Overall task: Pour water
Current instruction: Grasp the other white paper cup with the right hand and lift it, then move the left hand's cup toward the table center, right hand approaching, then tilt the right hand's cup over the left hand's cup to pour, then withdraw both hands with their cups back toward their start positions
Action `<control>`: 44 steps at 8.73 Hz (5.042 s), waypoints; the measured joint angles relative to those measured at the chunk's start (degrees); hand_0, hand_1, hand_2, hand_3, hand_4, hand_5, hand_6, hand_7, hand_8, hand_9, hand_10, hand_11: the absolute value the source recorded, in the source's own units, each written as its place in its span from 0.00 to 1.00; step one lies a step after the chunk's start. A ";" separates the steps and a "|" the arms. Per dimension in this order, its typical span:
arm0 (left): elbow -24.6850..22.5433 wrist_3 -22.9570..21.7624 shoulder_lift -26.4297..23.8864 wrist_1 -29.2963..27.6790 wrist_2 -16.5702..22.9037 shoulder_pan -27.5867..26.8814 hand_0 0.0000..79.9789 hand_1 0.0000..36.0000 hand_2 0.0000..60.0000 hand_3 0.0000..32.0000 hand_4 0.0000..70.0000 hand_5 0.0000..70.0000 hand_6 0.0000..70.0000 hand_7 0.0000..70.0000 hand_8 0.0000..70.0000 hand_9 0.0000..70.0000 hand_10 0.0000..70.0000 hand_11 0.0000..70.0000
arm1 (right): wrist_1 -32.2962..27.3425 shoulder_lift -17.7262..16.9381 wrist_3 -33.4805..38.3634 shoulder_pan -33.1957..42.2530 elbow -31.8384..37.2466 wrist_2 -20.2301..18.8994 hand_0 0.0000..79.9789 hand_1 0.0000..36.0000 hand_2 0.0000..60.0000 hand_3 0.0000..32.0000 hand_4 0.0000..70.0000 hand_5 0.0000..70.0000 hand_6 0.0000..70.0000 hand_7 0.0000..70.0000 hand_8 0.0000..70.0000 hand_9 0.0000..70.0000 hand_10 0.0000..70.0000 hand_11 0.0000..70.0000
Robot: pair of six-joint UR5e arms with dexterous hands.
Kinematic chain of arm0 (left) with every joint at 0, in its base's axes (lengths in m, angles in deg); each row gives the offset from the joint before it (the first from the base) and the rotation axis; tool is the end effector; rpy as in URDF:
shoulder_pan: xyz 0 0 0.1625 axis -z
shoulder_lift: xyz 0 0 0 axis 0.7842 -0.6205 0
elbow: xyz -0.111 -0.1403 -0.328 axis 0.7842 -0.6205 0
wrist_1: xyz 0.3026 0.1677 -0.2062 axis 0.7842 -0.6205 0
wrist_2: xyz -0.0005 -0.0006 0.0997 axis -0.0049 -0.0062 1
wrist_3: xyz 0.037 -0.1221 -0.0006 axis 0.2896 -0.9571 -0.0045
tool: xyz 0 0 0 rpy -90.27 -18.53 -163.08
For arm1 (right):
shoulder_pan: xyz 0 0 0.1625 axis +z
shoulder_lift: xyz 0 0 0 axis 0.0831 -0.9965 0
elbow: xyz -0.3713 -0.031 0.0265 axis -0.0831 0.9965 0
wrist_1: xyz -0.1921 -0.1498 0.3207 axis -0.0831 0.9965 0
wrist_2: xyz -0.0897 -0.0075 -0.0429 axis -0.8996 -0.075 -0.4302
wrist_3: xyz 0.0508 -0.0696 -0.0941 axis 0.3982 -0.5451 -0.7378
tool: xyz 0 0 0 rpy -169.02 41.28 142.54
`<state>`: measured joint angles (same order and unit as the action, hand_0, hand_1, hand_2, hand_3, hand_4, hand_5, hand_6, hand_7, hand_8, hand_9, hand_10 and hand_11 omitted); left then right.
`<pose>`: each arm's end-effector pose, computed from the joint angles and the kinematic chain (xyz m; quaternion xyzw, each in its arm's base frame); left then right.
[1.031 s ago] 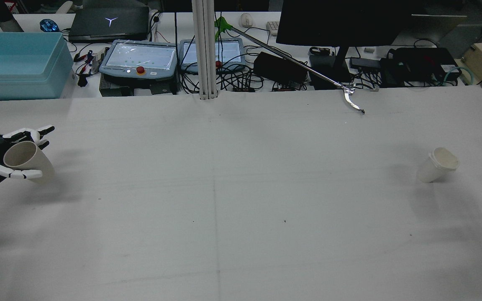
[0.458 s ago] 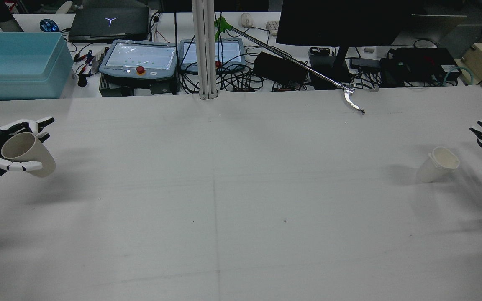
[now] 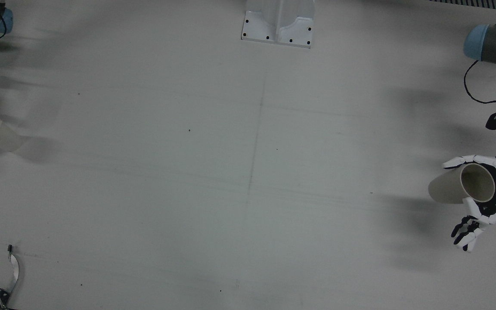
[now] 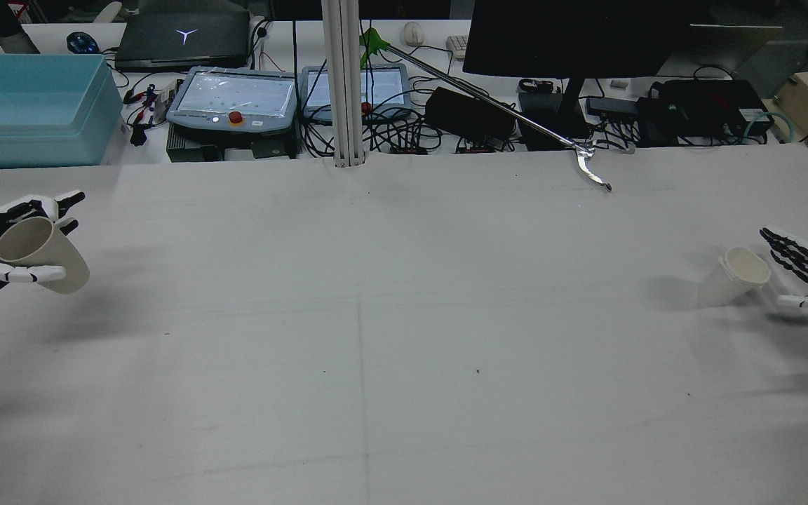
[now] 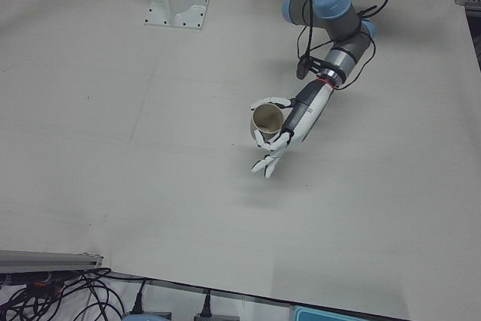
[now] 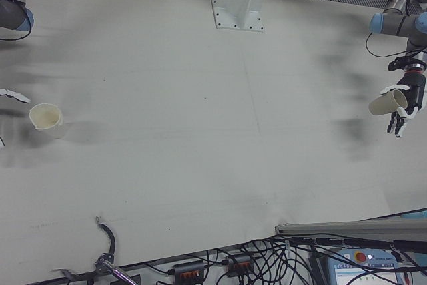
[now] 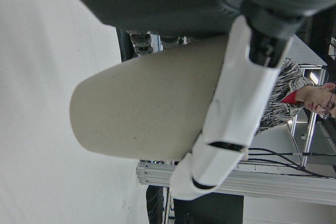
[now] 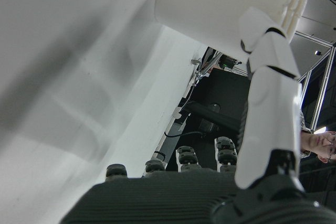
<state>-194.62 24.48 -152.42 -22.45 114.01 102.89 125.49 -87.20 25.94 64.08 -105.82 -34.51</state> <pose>0.1927 -0.4910 0.4855 -0.1576 0.7432 -0.6256 0.1776 -0.0287 -0.4482 0.8542 0.0352 -0.7574 0.5996 0.2561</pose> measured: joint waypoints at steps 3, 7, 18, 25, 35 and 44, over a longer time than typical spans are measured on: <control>-0.02 -0.06 0.31 -0.33 -0.06 0.08 1.00 1.00 1.00 0.00 0.34 1.00 0.14 0.13 0.02 0.01 0.05 0.14 | 2.56 -0.05 -3.07 -3.28 -5.76 0.42 0.71 0.83 0.48 0.00 0.02 0.12 0.20 0.23 0.03 0.05 0.00 0.00; -0.42 -0.20 0.61 -0.74 -0.12 0.44 1.00 1.00 1.00 0.00 0.33 1.00 0.14 0.13 0.02 0.01 0.05 0.14 | 10.75 0.03 -6.01 -7.26 -13.62 1.41 1.00 1.00 1.00 0.00 0.19 0.31 0.73 1.00 0.72 1.00 0.03 0.08; 7.40 0.70 -30.88 19.38 -0.31 -10.09 1.00 1.00 1.00 0.00 0.39 1.00 0.18 0.16 0.03 0.01 0.05 0.14 | 52.07 20.35 -7.79 9.59 -47.91 1.07 1.00 1.00 1.00 0.00 0.85 0.39 1.00 1.00 0.78 1.00 0.12 0.24; 13.84 2.15 -49.69 28.90 -3.99 -17.48 1.00 1.00 1.00 0.00 0.41 1.00 0.19 0.17 0.03 0.01 0.05 0.14 | 72.93 45.23 -38.73 -11.40 -54.64 9.41 1.00 1.00 1.00 0.00 0.91 0.34 0.95 1.00 0.64 0.87 0.00 0.00; 5.89 1.73 -41.06 29.12 -3.91 -13.62 1.00 1.00 1.00 0.00 0.41 1.00 0.17 0.15 0.03 0.01 0.05 0.14 | 76.49 32.42 -35.75 -18.31 -68.00 18.40 1.00 1.00 1.00 0.00 0.41 0.38 0.86 1.00 0.69 0.91 0.10 0.22; 4.14 3.57 2.13 -5.29 0.95 -1.45 1.00 1.00 1.00 0.00 0.47 1.00 0.17 0.16 0.04 0.01 0.06 0.15 | 34.79 9.40 11.77 9.85 -35.68 8.75 0.99 1.00 1.00 0.00 0.38 0.39 1.00 1.00 0.91 1.00 0.26 0.43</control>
<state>-190.48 28.05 -150.29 -27.73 114.96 101.43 160.28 -77.79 37.71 73.93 -141.50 -25.76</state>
